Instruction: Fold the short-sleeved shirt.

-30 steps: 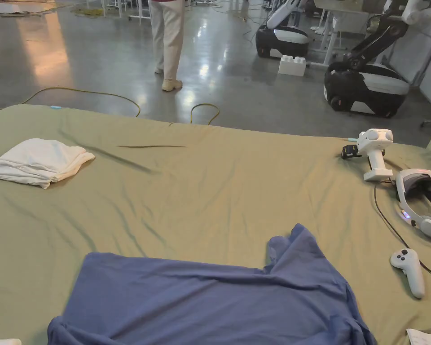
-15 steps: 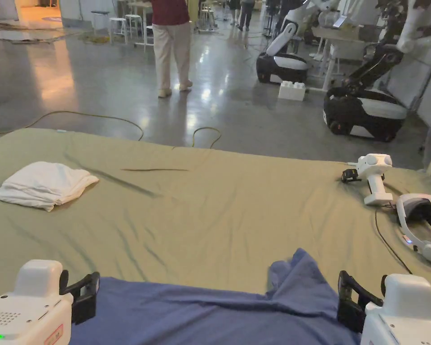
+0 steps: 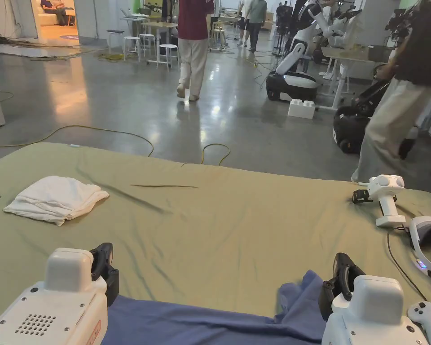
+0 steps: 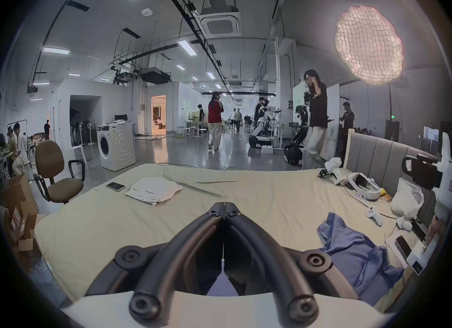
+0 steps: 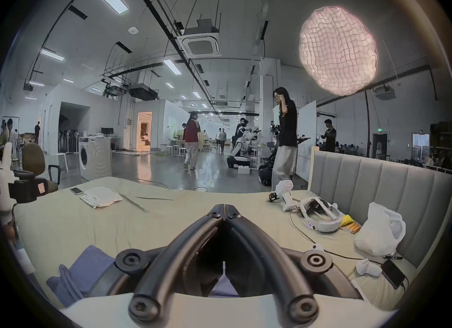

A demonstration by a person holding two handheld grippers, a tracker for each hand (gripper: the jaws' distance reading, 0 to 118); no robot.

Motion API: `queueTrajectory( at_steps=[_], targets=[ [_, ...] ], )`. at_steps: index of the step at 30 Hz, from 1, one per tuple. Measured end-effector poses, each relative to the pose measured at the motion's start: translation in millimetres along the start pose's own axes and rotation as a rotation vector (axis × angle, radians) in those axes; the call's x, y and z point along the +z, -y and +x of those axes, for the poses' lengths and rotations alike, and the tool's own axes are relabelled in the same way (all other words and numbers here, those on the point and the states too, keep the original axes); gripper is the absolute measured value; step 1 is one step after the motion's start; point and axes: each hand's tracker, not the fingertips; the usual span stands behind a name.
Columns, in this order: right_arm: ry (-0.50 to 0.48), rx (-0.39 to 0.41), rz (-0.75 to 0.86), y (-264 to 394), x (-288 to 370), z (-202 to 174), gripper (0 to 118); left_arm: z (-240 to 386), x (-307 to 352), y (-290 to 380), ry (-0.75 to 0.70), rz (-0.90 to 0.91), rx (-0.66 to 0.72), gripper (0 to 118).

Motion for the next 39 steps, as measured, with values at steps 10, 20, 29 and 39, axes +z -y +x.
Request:
queueTrajectory(
  at_steps=[10,20,29,39],
  targets=[
    [-0.001,-0.005,-0.109,16.4,-14.7,14.0,0,-73.7,-100.7,35.1,0.019,-0.489,0.102,1],
    [0.042,0.011,-0.257,46.1,-30.8,33.7,0,-90.5,-217.5,87.1,0.086,-0.932,0.231,63],
    [0.095,0.016,-0.369,67.9,-39.2,57.2,0,-59.3,-236.1,97.8,-0.021,-0.976,0.041,60],
    [0.027,-0.016,-0.741,102.0,-136.2,108.2,67,-50.6,-213.7,86.3,0.023,-0.866,-0.087,6]
  ],
)
